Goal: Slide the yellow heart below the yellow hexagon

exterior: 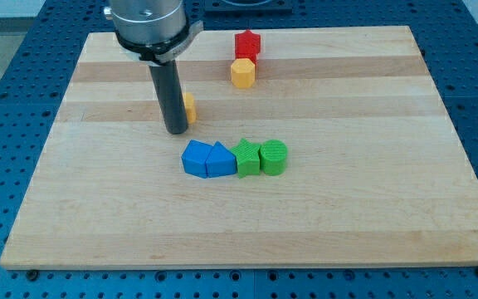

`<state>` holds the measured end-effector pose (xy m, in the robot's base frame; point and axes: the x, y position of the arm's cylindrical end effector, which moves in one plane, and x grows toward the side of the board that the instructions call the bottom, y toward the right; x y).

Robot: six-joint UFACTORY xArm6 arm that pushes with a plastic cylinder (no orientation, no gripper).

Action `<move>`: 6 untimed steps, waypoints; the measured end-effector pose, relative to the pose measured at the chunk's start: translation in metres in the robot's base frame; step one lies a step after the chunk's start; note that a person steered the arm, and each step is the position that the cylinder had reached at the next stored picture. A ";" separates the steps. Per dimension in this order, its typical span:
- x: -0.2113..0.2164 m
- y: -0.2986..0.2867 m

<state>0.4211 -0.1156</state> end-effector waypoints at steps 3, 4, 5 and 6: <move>-0.025 -0.028; -0.025 -0.008; -0.026 0.016; -0.031 0.039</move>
